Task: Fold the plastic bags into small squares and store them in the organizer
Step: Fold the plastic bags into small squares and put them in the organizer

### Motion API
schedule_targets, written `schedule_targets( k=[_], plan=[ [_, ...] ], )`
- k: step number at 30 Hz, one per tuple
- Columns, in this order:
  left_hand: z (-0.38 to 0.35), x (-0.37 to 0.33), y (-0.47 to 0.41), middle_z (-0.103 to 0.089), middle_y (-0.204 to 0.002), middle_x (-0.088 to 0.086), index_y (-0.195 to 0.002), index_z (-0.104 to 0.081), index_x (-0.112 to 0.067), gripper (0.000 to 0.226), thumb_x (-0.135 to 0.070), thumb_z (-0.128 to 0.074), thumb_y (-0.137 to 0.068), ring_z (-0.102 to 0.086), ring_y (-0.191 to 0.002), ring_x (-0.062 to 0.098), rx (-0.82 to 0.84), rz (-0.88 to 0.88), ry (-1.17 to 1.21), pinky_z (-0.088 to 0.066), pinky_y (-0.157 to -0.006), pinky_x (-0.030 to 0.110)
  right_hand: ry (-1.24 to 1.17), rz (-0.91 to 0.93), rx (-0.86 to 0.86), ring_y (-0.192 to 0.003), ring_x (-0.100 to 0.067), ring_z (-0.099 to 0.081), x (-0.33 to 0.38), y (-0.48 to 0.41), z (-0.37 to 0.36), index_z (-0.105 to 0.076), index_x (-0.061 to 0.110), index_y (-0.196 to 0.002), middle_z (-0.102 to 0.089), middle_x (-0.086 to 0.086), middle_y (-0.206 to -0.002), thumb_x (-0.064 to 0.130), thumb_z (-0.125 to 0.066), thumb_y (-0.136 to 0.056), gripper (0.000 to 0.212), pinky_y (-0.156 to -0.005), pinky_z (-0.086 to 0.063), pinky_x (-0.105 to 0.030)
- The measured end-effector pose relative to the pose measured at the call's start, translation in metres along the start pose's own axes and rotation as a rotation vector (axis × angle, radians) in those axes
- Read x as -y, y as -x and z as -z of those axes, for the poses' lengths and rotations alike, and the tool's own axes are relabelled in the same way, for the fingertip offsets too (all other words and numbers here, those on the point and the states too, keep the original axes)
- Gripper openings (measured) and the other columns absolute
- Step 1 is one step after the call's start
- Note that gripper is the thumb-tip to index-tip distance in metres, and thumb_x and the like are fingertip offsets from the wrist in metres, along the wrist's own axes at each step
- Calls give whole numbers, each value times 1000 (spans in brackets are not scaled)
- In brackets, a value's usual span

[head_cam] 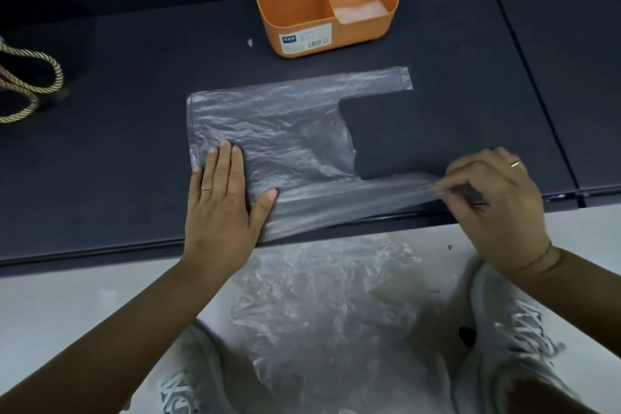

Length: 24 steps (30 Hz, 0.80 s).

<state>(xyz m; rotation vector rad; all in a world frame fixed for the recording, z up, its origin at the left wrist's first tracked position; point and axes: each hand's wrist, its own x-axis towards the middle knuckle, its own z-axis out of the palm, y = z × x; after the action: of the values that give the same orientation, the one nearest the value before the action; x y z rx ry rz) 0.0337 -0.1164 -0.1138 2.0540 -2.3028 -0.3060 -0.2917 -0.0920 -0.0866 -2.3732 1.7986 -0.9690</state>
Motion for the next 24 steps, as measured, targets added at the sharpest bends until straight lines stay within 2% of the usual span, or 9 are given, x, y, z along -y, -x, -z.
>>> schedule_targets(
  k=[4, 7, 8, 10, 12, 16, 19, 21, 24],
  plan=[
    [-4, -4, 5, -2, -164, 8, -155, -5, -9, 86, -69, -3, -94, 2, -152, 20, -18, -34, -31, 12, -120, 30, -111, -206, 58, -71, -17, -54, -7, 1, -5, -63, 4, -82, -62, -8, -85, 0, -66, -85, 6, -68, -42, -13],
    [-6, -10, 13, -5, -164, 10, -155, -6, -8, 85, -68, -4, -96, -1, -152, 23, -21, -49, -37, 9, -121, 34, -354, -502, 104, -70, -5, -65, -3, -3, 1, -56, 7, -97, -65, 12, -76, -3, -55, -91, 12, -64, -45, -7],
    [-7, -12, 16, -6, -164, 11, -155, -7, -8, 85, -68, -4, -96, -2, -152, 24, -25, -48, -40, 7, -121, 35, -511, -613, 96, -76, -3, -65, -3, -6, 3, -53, 8, -102, -67, 14, -78, -5, -47, -95, 17, -65, -48, -9],
    [-8, -17, 18, -8, -163, 13, -155, -9, -6, 85, -68, -5, -97, -4, -152, 26, -33, -39, -44, 3, -122, 39, -844, -884, 33, -87, -15, -66, 1, -16, 5, -50, 17, -105, -71, 6, -82, 1, -37, -99, 22, -65, -54, -24],
    [-9, -21, 18, -8, -163, 13, -154, -8, -6, 84, -67, -5, -97, -5, -151, 26, -34, -33, -49, 2, -121, 40, -920, -1037, 24, -87, -20, -65, 4, -23, 5, -50, 21, -104, -71, -1, -76, 15, -46, -100, 8, -65, -52, -32],
    [-10, -23, 14, -4, -163, 12, -154, -4, -6, 85, -68, -1, -96, 0, -152, 25, -39, -38, -58, 8, -121, 37, -732, -943, 167, -60, -5, -64, 3, -23, 3, -50, 18, -114, -66, 4, -67, 12, -70, -85, 35, -59, -54, -21],
    [-10, -26, 10, 1, -163, 10, -153, 1, -9, 86, -70, 4, -93, 4, -151, 23, -43, -32, -39, 8, -122, 38, -821, -1045, 99, -61, -9, -66, -2, -25, 7, -54, 22, -101, -68, 2, -69, 27, -64, -91, 14, -57, -56, -25],
    [-10, -28, 8, 4, -163, 9, -152, 3, -9, 86, -70, 5, -92, 6, -151, 23, -36, -30, -29, 6, -122, 40, -781, -996, 161, -60, -6, -65, -6, -26, 10, -52, 20, -107, -68, 0, -73, 20, -67, -89, 23, -58, -56, -20],
    [-9, -28, 11, 4, -163, 8, -153, 3, -10, 85, -70, 0, -93, 6, -151, 23, -18, -17, -17, 6, -122, 40, -458, -803, 309, -68, -9, -63, -11, -21, 11, -52, 21, -116, -64, 1, -81, 5, -73, -81, 44, -65, -48, -6]
  ],
)
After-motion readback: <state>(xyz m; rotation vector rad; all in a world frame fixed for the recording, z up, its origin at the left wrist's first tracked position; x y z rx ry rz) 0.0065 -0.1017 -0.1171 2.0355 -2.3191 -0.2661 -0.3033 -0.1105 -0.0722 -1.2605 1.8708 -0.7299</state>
